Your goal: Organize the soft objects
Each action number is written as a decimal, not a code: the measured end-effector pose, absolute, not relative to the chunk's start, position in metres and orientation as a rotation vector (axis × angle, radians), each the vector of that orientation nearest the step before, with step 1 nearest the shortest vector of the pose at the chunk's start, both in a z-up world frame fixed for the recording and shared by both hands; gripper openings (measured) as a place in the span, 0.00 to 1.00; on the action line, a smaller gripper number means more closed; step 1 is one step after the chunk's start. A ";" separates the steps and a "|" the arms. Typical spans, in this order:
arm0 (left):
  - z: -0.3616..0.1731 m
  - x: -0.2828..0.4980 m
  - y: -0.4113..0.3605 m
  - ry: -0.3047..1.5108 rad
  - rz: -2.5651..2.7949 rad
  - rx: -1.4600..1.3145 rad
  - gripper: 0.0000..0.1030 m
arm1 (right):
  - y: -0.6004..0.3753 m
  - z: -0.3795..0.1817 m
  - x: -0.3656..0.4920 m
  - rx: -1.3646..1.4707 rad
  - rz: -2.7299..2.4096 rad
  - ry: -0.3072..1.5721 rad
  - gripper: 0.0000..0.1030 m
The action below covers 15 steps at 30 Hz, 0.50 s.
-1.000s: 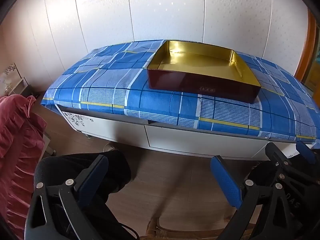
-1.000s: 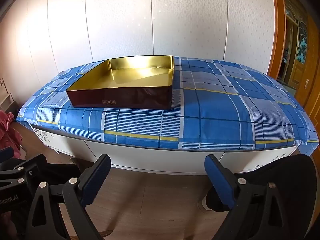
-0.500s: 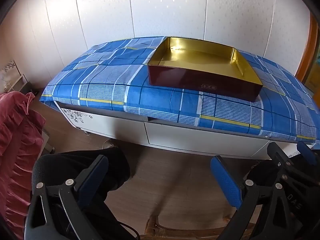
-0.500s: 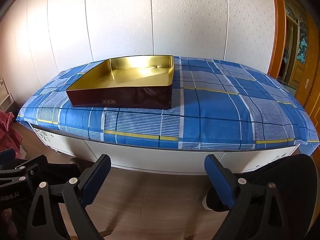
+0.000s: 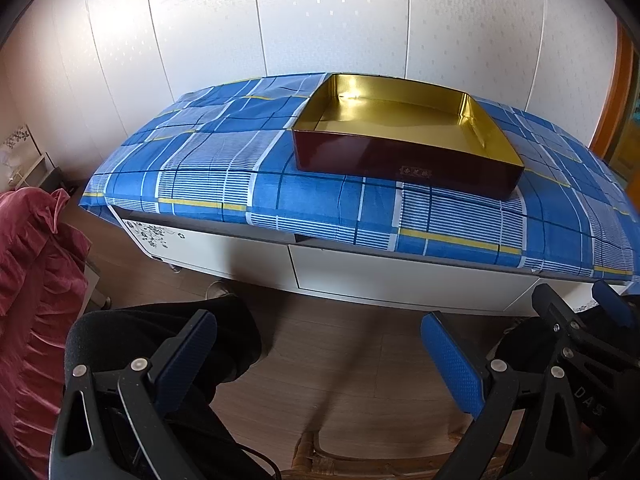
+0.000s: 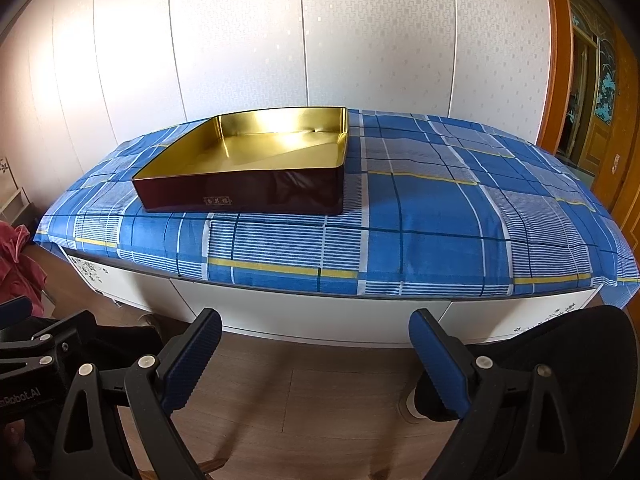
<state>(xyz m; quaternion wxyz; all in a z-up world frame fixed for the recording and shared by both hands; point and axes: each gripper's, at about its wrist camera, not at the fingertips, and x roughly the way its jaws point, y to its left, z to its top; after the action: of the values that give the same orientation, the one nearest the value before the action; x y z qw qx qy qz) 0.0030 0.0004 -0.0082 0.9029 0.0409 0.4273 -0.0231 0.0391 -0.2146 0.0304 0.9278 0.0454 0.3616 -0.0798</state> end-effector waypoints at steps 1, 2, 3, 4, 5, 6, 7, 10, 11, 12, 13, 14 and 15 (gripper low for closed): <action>-0.008 0.003 0.001 0.885 -0.047 0.084 1.00 | -0.214 0.030 0.039 0.092 -0.162 0.743 0.94; -0.008 0.003 0.001 0.885 -0.047 0.083 1.00 | -0.214 0.030 0.039 0.090 -0.162 0.746 0.94; -0.008 0.004 0.001 0.886 -0.047 0.084 1.00 | -0.214 0.030 0.040 0.088 -0.162 0.748 0.94; -0.008 0.004 0.001 0.886 -0.047 0.084 1.00 | -0.213 0.030 0.040 0.088 -0.159 0.749 0.94; -0.008 0.004 0.001 0.885 -0.048 0.083 1.00 | -0.214 0.029 0.040 0.089 -0.157 0.748 0.94; -0.008 0.004 0.001 0.885 -0.048 0.084 1.00 | -0.214 0.029 0.040 0.088 -0.157 0.748 0.94; -0.008 0.004 0.002 0.885 -0.048 0.085 1.00 | -0.214 0.030 0.040 0.087 -0.157 0.748 0.94; -0.009 0.004 0.002 0.885 -0.049 0.087 1.00 | -0.214 0.029 0.040 0.090 -0.151 0.751 0.94; -0.009 0.004 0.002 0.885 -0.048 0.089 1.00 | -0.214 0.029 0.041 0.090 -0.150 0.752 0.94; -0.009 0.004 0.002 0.885 -0.048 0.089 1.00 | -0.214 0.028 0.041 0.090 -0.148 0.754 0.94; -0.009 0.004 0.002 0.886 -0.049 0.089 1.00 | -0.214 0.028 0.042 0.090 -0.144 0.756 0.94; -0.009 0.004 0.002 0.886 -0.049 0.090 1.00 | -0.214 0.028 0.042 0.090 -0.143 0.757 0.94; -0.009 0.003 0.002 0.885 -0.049 0.092 1.00 | -0.214 0.027 0.042 0.090 -0.141 0.758 0.94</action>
<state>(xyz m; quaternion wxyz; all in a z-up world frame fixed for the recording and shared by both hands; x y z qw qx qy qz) 0.0034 0.0019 -0.0095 0.9023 0.0445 0.4282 -0.0236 0.0422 -0.2138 0.0274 0.9256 0.0440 0.3697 -0.0688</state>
